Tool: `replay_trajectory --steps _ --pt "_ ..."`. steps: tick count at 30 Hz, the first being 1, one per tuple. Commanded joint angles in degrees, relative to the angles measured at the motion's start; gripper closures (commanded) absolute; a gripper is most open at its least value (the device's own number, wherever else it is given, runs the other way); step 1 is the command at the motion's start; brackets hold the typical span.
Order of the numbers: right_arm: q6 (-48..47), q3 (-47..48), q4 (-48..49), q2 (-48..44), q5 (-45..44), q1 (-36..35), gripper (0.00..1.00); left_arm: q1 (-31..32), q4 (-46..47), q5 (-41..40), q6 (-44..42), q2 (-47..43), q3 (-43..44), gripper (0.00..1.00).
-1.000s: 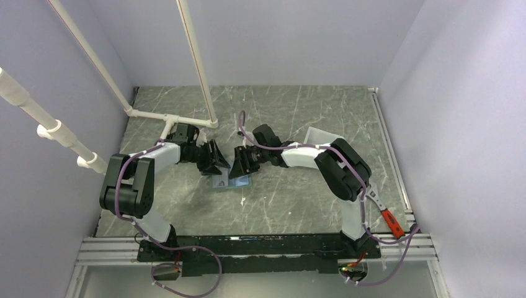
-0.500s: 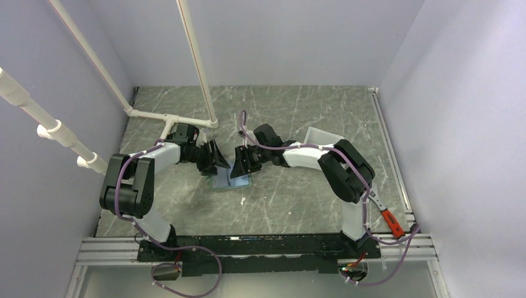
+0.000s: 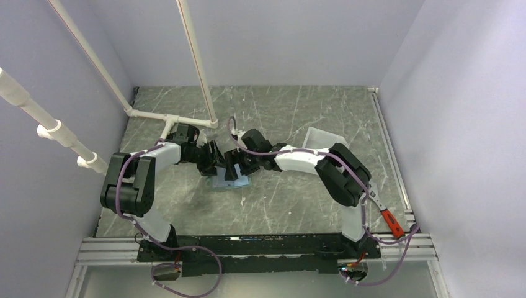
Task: Put the credit cards into the card holder
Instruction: Turn over the card slot in the card holder.
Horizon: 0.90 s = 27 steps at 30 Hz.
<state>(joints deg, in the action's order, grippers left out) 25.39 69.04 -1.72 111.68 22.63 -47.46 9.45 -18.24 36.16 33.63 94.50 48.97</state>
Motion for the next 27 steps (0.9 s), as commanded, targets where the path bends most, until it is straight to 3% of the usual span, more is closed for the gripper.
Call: replay_trajectory --steps 1,3,8,12,20,27 --pt "-3.27 5.05 -6.71 -2.33 -22.79 -4.75 0.16 0.12 1.1 1.04 -0.84 -0.01 0.78 0.4" --pt "-3.24 6.19 -8.83 -2.15 -30.11 -6.07 0.16 0.13 1.14 1.01 -0.87 -0.06 0.71 0.4" --pt "-4.01 7.32 -11.3 -2.29 -37.61 -7.68 0.21 0.13 1.52 1.3 -0.57 -0.17 0.6 0.4" --pt "-5.95 2.5 -4.4 -6.43 -33.33 -8.95 0.17 0.13 1.49 1.39 -0.6 -0.19 0.64 0.4" --pt "-3.73 2.75 1.33 -4.49 -21.75 -8.96 0.09 0.21 1.34 1.28 -0.76 -0.38 0.42 0.39" --pt "-2.68 3.93 2.68 -1.5 -22.42 -9.14 0.09 0.21 1.65 1.54 -0.46 -0.37 0.29 0.39"
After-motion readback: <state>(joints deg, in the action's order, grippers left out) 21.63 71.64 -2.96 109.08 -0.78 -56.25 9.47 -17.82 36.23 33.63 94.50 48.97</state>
